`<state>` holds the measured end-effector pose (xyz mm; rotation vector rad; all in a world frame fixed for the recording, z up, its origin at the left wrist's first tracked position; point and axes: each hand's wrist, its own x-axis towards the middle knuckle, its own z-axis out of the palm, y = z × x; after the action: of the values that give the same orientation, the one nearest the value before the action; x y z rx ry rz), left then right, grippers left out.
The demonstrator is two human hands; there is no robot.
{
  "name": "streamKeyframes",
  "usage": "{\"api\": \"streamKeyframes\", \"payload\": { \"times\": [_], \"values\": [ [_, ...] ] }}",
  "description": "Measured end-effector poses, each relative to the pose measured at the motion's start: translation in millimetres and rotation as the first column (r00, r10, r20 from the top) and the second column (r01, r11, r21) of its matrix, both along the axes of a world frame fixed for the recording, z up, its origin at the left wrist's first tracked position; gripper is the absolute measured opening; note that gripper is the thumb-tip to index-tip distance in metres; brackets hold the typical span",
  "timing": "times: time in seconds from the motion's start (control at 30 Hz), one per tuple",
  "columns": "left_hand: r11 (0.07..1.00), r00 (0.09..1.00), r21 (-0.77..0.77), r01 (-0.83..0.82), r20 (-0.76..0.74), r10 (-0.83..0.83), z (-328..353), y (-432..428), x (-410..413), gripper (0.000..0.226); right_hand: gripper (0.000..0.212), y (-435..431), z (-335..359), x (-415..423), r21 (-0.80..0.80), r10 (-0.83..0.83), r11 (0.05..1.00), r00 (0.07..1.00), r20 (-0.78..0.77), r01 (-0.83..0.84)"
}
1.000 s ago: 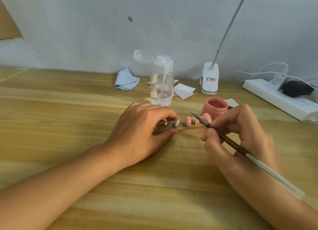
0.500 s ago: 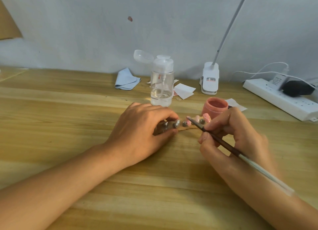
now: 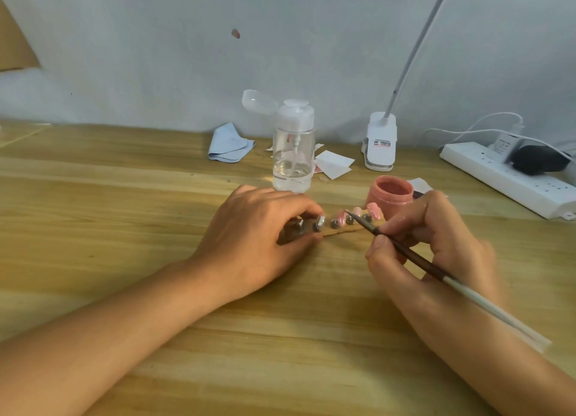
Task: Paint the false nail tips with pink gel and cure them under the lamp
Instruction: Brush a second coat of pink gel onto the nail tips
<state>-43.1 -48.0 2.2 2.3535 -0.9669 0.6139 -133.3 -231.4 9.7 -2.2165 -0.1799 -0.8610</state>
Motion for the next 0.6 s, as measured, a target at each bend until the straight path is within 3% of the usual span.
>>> {"api": "streamKeyframes", "payload": {
  "times": [0.6],
  "values": [
    [1.0,1.0,-0.019,-0.004,-0.021,0.004,0.5,0.1,-1.4,0.02,0.015,-1.2,3.4,-3.7,0.06,0.066,0.996,0.998,-0.008,-0.065]
  ]
}}
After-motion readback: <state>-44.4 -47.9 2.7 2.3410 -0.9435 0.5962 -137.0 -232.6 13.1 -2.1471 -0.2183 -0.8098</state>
